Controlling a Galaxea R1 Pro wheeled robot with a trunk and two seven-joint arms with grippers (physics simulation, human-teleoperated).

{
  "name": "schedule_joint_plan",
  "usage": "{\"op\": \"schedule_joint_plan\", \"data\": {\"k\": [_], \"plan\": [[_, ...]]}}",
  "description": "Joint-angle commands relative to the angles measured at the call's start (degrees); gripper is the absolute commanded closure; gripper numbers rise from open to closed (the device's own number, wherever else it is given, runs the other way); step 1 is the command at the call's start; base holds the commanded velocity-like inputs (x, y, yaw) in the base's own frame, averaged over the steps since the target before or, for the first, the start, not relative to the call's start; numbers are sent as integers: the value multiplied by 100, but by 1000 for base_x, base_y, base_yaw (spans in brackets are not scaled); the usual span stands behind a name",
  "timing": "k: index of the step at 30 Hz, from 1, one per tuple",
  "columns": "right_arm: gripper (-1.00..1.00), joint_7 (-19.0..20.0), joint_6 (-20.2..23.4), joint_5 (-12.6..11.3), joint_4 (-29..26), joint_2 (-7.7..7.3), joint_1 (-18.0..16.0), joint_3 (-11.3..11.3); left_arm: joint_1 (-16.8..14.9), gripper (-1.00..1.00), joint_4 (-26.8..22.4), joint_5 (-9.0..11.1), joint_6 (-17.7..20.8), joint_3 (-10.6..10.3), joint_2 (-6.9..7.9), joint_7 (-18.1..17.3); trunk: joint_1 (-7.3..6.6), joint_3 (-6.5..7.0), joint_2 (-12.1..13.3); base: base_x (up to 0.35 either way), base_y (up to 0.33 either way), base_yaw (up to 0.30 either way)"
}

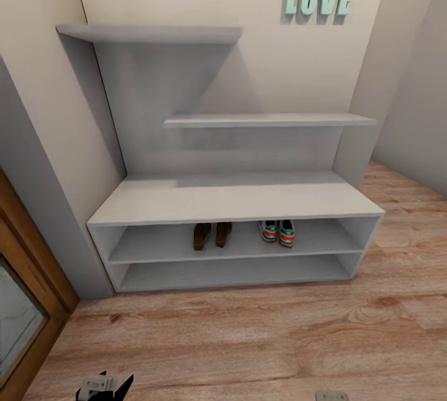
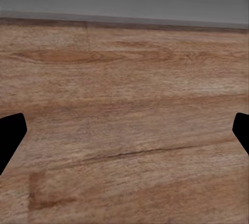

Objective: Pick up the two gym shoes and the two sandals from the corridor floor and place them onto the hallstand (shoe rack) in the corridor, making sure they are on the rack and not on the floor. Arrange them so the two gym shoes are next to each other and the two sandals are next to each other.

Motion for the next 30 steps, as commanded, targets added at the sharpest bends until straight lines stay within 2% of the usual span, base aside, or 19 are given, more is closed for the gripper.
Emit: {"op": "schedule_joint_plan", "data": {"k": [1, 13, 30], "plan": [[-100, -13, -18, -23, 5, 1, -2, 25, 2, -100, 6, -14, -7, 42, -2, -42, -24, 13, 39, 0, 0, 0], [-100, -13, -18, -23, 5, 4, 1, 23, 26, -100, 5, -14, -11, 141, -1, -42, -287, 229, 521, 0, 0, 0], [-100, -13, -18, -23, 5, 3, 1, 21, 27, -100, 5, -22, -7, 157, -10, -42, -287, 229, 521, 0, 0, 0]]}}
